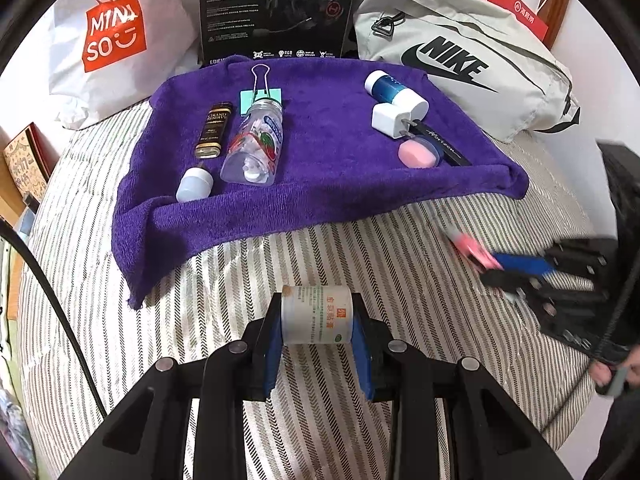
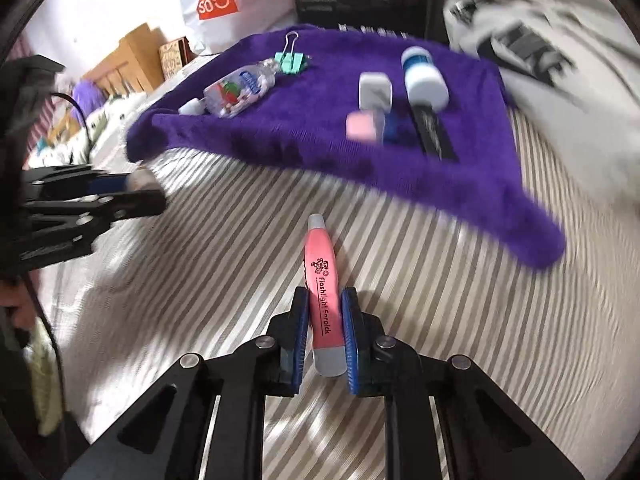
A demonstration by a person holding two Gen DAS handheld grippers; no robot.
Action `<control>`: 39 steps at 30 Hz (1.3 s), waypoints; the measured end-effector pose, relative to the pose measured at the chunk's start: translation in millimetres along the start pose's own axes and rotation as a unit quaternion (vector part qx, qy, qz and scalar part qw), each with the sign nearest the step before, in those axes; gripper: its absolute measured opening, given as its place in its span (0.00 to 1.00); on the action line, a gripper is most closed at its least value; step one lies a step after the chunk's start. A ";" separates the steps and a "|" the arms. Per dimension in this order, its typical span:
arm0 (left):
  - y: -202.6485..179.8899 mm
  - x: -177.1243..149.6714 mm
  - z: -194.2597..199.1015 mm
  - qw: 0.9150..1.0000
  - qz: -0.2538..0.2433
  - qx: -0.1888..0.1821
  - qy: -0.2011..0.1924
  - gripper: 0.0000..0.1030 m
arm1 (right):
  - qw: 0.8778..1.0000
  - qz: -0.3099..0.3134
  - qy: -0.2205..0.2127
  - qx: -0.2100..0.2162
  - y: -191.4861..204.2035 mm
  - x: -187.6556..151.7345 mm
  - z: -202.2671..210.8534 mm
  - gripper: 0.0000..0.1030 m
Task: Organize rigid objects
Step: 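Grasp the round cream jar with the left tool while the right tool grasps the pink highlighter, then lay the pink highlighter down with the right tool while the left tool holds the jar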
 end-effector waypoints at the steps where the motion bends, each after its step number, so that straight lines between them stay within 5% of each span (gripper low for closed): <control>1: 0.0 -1.4 -0.4 1.000 0.000 0.000 0.001 0.28 | 1.000 0.009 -0.002 -0.007 2.0 -2.9 0.9 0.16; 7: -4.3 -3.0 -0.1 1.000 -0.001 -0.004 0.003 0.28 | 0.996 0.070 -0.008 -0.049 11.9 0.9 -5.0 0.16; 12: -10.4 -0.6 4.1 1.000 -0.001 -0.012 -0.007 0.28 | 0.997 0.063 0.002 -0.050 10.6 0.3 -4.9 0.15; 18: -16.5 2.6 11.8 1.000 -0.006 -0.018 -0.016 0.28 | 1.000 0.023 -0.002 -0.001 11.6 1.5 12.2 0.15; 31: 0.2 18.5 25.7 0.999 0.006 -0.030 -0.029 0.28 | 0.999 -0.022 -0.014 0.021 -2.1 18.7 29.6 0.15; 39: 9.8 36.0 29.2 0.999 0.001 -0.020 -0.034 0.28 | 0.998 -0.023 -0.038 0.032 -4.8 58.7 33.9 0.15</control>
Point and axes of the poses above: each gripper's, at about its wrist camera, not at the fingertips, and z roughly against the way its jaws point, y to its left, x to its top, the point moved 10 cm from there along -z, roughly the way its jaws point, and after that the axes turned 5 degrees about -z, right-handed, at the moved point
